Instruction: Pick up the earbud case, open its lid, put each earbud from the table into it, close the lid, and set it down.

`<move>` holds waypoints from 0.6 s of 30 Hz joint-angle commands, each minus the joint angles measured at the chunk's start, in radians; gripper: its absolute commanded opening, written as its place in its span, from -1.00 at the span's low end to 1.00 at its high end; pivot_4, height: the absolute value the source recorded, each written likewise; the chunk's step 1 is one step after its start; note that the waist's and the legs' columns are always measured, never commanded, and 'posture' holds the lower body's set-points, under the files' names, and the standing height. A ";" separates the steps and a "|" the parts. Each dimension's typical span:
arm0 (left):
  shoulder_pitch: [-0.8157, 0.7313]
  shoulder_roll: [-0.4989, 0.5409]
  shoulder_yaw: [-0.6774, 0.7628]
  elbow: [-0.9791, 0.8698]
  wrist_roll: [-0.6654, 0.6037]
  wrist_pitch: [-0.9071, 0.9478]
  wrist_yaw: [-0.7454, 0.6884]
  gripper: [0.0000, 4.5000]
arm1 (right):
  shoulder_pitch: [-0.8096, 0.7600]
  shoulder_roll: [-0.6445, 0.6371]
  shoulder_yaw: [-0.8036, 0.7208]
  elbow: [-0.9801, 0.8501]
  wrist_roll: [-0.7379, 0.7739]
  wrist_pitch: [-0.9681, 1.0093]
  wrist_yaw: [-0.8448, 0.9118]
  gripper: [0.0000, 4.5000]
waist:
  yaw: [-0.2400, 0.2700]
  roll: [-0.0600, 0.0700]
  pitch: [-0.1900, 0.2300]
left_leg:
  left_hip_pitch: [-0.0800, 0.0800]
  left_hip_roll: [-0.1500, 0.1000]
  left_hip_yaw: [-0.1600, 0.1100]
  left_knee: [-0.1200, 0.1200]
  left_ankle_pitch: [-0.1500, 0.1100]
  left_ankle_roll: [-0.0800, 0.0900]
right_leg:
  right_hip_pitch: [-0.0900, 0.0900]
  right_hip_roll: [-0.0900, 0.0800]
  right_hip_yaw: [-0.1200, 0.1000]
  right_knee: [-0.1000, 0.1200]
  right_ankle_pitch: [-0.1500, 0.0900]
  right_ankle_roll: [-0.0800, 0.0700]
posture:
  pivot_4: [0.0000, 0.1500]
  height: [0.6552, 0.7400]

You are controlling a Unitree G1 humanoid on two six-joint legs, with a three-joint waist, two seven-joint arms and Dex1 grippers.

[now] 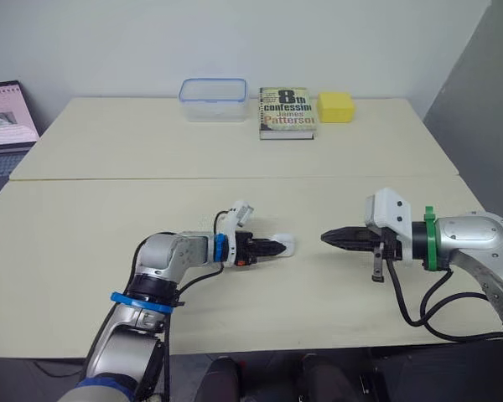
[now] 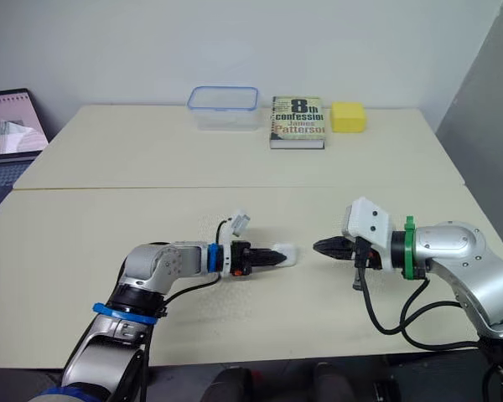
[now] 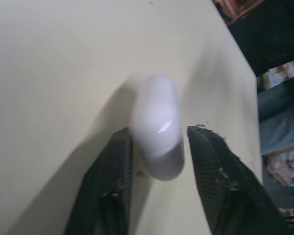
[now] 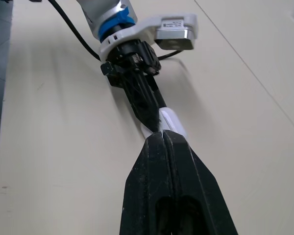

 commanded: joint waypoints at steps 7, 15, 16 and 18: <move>0.179 0.282 -0.011 -0.238 0.195 -0.393 -0.115 1.00 | -0.018 -0.036 -0.041 0.053 -0.038 -0.117 0.077 -0.58 | -0.014 0.000 0.000 | 0.001 0.001 0.000 -0.001 0.000 0.000 | 0.000 -0.001 0.001 0.000 0.000 -0.001 | 1.00 1.00; 0.384 0.432 0.243 -0.509 0.110 -0.553 -0.198 1.00 | -0.054 -0.149 -0.095 0.168 -0.024 -0.253 0.290 0.67 | -0.011 0.002 0.001 | -0.002 0.001 0.002 -0.001 0.000 -0.001 | -0.001 -0.004 0.001 -0.003 -0.001 -0.002 | 1.00 1.00; 0.414 0.442 0.270 -0.548 0.115 -0.557 -0.182 1.00 | -0.065 -0.160 -0.096 0.197 -0.031 -0.284 0.321 0.83 | -0.011 0.002 0.001 | -0.002 0.001 0.002 -0.001 0.000 -0.001 | -0.001 -0.005 0.001 -0.003 -0.001 -0.002 | 1.00 1.00; 0.468 0.463 0.315 -0.621 0.093 -0.553 -0.193 1.00 | -0.086 -0.183 -0.092 0.253 -0.041 -0.328 0.377 0.83 | -0.011 0.001 0.001 | -0.001 0.001 0.003 -0.001 0.000 -0.001 | 0.000 -0.005 0.001 -0.004 -0.001 -0.002 | 1.00 1.00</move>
